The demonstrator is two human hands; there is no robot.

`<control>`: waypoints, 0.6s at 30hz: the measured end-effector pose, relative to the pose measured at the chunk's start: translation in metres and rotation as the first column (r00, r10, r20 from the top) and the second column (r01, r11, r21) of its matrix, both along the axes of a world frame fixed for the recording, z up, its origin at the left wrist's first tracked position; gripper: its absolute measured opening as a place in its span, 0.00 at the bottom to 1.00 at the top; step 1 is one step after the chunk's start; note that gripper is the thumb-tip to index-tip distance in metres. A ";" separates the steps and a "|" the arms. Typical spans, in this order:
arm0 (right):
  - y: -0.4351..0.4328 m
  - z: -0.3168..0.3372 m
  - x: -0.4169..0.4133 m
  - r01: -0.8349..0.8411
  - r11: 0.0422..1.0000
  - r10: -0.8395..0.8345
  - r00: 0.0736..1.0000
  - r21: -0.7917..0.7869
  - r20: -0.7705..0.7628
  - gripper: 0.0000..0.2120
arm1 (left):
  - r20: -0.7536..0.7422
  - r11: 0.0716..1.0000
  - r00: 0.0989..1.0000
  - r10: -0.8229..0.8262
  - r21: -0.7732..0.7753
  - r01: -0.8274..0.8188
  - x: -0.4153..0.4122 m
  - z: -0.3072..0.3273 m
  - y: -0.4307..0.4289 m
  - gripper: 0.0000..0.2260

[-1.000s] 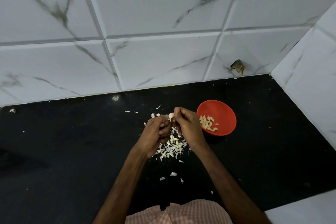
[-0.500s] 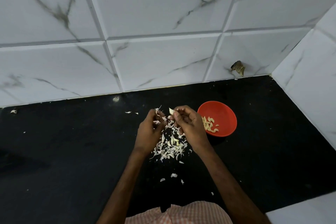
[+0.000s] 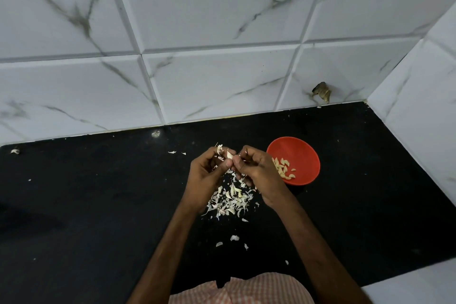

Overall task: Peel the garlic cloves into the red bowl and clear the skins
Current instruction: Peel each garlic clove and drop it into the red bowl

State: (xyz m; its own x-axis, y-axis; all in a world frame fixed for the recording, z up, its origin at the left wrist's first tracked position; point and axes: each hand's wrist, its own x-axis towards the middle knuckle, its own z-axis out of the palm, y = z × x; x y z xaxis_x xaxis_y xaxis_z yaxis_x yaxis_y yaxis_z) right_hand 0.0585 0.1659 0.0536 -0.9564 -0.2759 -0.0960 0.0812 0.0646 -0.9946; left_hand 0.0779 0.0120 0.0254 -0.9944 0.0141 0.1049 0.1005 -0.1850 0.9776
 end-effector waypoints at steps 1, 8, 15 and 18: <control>-0.001 0.002 0.000 -0.011 1.000 0.012 0.999 -0.028 0.039 0.14 | 0.023 0.999 1.000 -0.017 0.048 0.016 0.002 0.000 0.002 0.07; -0.001 0.003 0.001 0.023 0.981 -0.018 0.999 0.194 -0.029 0.13 | 0.130 0.989 0.988 -0.083 0.129 0.066 0.005 0.002 0.010 0.06; -0.005 -0.001 0.004 0.165 0.914 -0.029 0.938 0.370 -0.346 0.05 | 0.104 1.000 0.994 0.019 -0.025 -0.016 0.004 0.006 0.002 0.09; -0.003 0.002 0.000 0.242 0.914 -0.079 0.893 0.327 -0.443 0.04 | 0.071 0.994 0.995 0.066 -0.087 -0.060 0.005 0.009 0.000 0.07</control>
